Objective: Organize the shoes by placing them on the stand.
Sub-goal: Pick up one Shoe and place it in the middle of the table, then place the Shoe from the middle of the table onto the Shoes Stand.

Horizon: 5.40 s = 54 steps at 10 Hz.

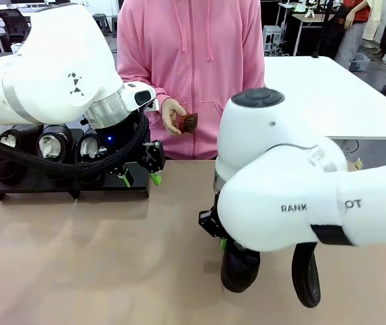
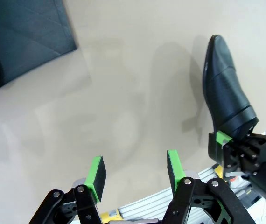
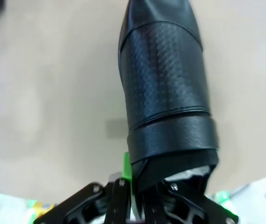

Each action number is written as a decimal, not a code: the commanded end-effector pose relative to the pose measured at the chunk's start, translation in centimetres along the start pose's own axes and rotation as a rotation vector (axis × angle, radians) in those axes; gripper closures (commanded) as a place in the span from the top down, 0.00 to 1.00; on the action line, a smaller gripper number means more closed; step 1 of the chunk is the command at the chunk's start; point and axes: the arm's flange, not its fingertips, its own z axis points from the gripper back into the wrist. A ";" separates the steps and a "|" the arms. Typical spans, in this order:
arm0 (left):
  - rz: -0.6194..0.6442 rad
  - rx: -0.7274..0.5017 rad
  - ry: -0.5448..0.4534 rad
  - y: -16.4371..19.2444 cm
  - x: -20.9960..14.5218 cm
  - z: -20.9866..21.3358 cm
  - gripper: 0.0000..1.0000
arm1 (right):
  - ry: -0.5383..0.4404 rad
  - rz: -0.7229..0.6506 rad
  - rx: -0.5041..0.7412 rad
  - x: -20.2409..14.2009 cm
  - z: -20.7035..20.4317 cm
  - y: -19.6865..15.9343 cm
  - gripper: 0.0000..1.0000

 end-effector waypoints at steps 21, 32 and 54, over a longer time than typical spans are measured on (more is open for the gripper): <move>-0.001 0.006 -0.001 0.2 0.0 0.3 0.69 | 0.086 0.026 0.207 0.7 1.7 -1.5 1.00; -0.001 0.006 -0.001 0.2 0.0 0.3 0.69 | -0.233 -0.097 0.206 4.9 12.5 -17.1 1.00; 0.190 0.103 0.130 -16.1 -8.3 -15.4 0.69 | -0.157 -0.418 -0.036 8.2 7.7 -28.8 1.00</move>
